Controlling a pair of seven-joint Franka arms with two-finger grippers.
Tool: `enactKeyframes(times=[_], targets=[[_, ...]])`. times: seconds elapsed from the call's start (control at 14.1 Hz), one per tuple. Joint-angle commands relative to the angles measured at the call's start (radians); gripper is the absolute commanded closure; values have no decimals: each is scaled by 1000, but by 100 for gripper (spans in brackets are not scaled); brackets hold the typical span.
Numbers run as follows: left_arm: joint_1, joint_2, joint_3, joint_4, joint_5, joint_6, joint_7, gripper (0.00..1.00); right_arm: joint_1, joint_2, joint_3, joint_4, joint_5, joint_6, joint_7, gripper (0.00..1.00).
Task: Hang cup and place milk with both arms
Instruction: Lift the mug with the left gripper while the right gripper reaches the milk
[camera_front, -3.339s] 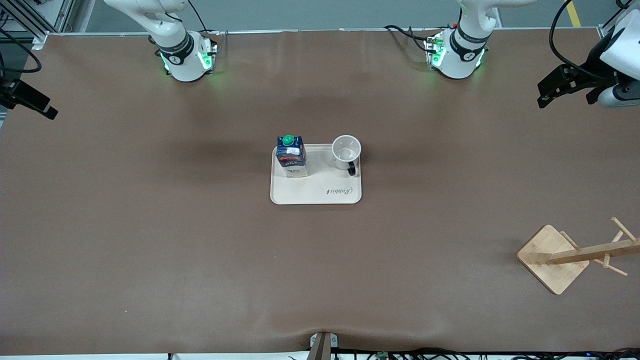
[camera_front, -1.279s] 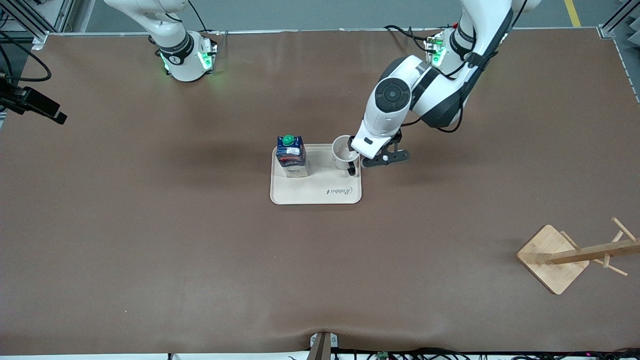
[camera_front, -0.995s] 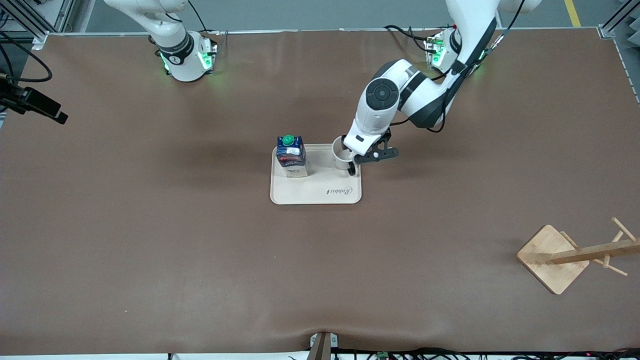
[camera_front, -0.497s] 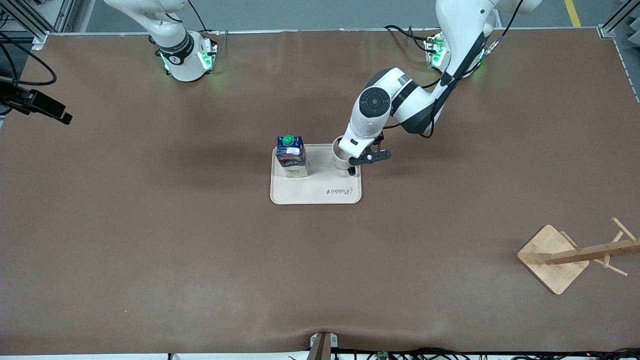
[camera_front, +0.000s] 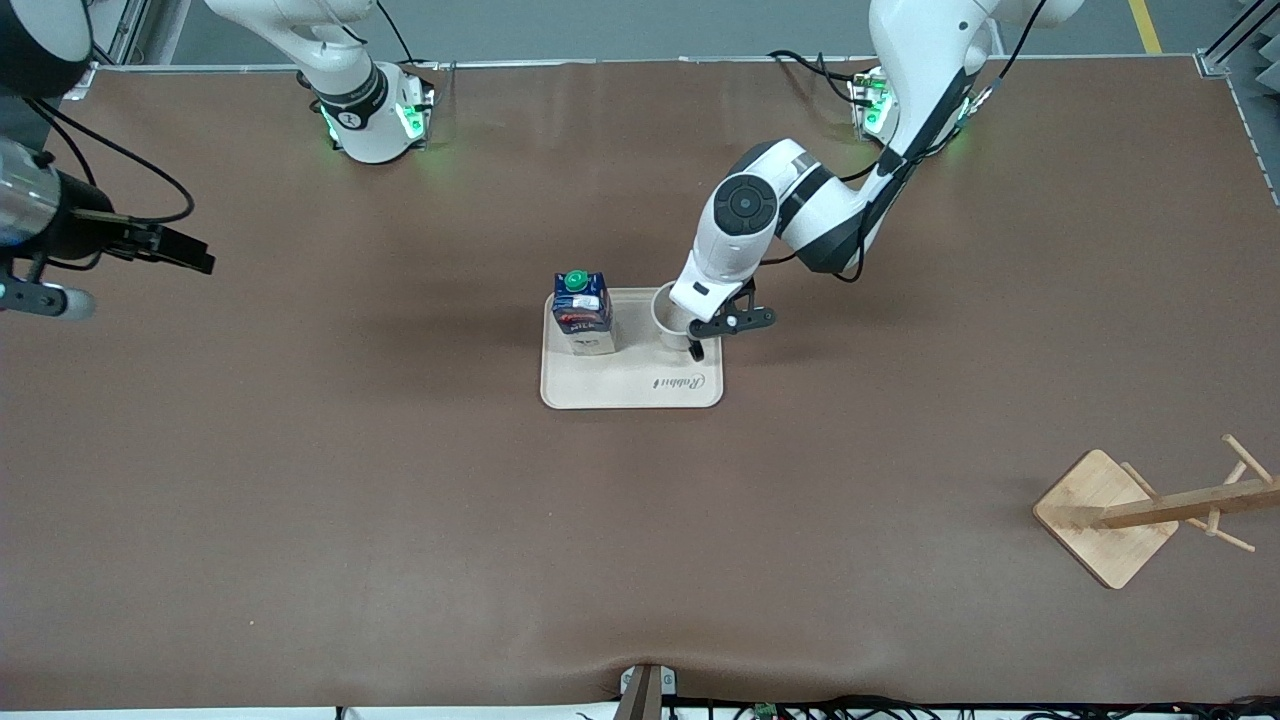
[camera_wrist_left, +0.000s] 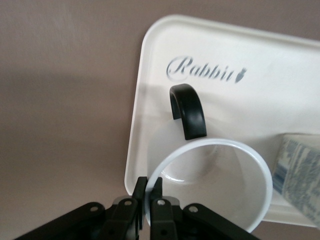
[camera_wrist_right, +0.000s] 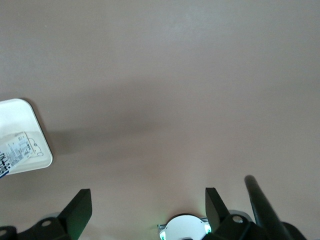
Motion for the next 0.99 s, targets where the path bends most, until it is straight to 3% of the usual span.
enactKeyframes(times=[0.0,0.36,0.64,0.92], targets=[[7,-12,5,109,32,-116,-10,100,24,8,-3,18,-12,-23,5,0],[77,-67,12,293,80,-357,124,100,36,12,-2,15,25,-11,12,0],[226,-139,12,345,81,-432,337,100,44,49,-3,3,120,28,23,0],[433,-216,6,350,66,-489,658,100,181,52,-2,-35,129,64,243,0]])
